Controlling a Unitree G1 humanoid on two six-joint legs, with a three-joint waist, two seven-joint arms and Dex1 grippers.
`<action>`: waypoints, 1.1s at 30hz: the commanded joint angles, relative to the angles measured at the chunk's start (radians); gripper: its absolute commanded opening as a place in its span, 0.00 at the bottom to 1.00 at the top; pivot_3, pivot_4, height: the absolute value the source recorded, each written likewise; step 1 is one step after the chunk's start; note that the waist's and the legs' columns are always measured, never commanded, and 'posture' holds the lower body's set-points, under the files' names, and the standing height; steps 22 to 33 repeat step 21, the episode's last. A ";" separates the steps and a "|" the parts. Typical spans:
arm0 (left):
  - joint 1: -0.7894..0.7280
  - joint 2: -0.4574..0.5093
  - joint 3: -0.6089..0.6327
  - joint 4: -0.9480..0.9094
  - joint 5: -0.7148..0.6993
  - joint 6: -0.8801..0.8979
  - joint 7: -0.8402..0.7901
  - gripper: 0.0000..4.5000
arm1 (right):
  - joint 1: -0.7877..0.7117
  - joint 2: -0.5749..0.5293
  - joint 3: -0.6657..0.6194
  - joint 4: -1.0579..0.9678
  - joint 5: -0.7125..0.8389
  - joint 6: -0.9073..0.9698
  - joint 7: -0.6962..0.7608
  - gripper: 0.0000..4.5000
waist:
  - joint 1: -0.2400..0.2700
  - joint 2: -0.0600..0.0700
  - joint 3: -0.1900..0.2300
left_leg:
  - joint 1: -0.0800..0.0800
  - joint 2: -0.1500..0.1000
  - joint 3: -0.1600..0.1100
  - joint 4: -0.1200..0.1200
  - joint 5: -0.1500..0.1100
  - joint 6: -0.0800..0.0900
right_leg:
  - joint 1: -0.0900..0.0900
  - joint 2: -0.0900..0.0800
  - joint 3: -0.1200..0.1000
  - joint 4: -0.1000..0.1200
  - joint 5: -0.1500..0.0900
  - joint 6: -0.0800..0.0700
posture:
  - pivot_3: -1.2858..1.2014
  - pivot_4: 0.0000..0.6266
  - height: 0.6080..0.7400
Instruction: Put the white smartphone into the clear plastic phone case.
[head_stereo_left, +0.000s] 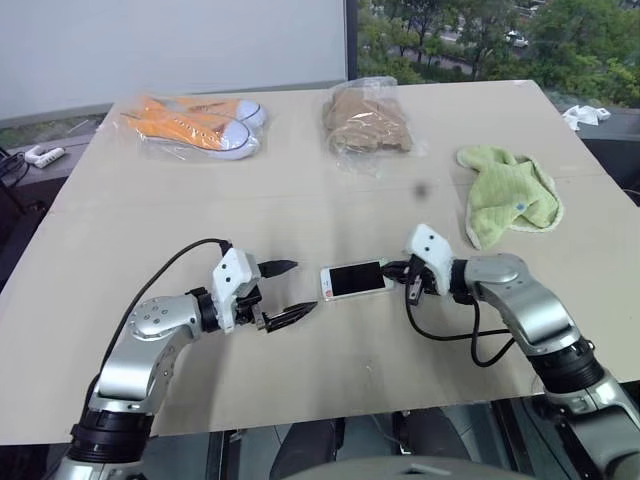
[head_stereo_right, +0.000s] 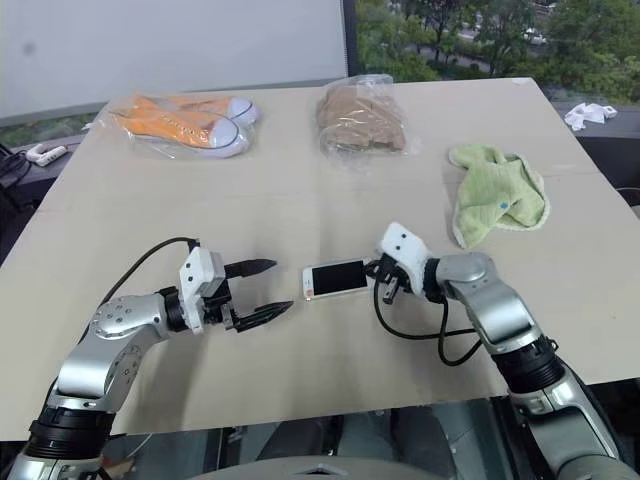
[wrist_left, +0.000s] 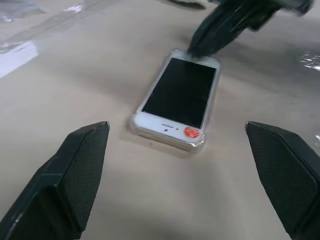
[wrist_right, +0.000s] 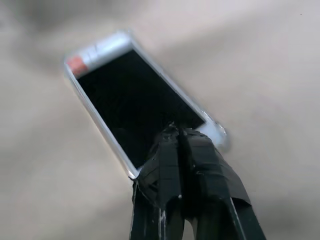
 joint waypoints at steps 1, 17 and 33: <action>0.000 0.016 0.034 0.019 0.019 -0.021 0.023 1.00 | 0.047 -0.036 -0.120 -0.083 0.095 -0.055 0.040 0.01 | 0.001 0.000 0.000 | 0.000 0.000 0.000 0.000 0.000 0.000 | 0.000 0.000 0.000 0.000 0.000 0.000 | 0.52 0.24 1.00; 0.135 0.139 0.168 0.114 0.007 -0.093 -0.096 1.00 | 0.560 -0.292 -0.477 0.003 0.255 -0.291 0.282 0.98 | 0.001 0.000 0.001 | 0.002 0.001 0.005 0.000 0.000 0.001 | 0.000 0.000 0.004 0.002 0.000 0.000 | 0.52 0.24 1.00; 0.180 0.157 0.179 0.077 0.037 -0.096 -0.073 1.00 | 0.565 -0.295 -0.499 0.020 0.284 -0.306 0.295 0.98 | -0.002 0.000 0.001 | 0.003 0.001 0.006 0.000 0.000 0.001 | 0.001 0.000 0.005 0.003 0.000 0.000 | 0.52 0.24 1.00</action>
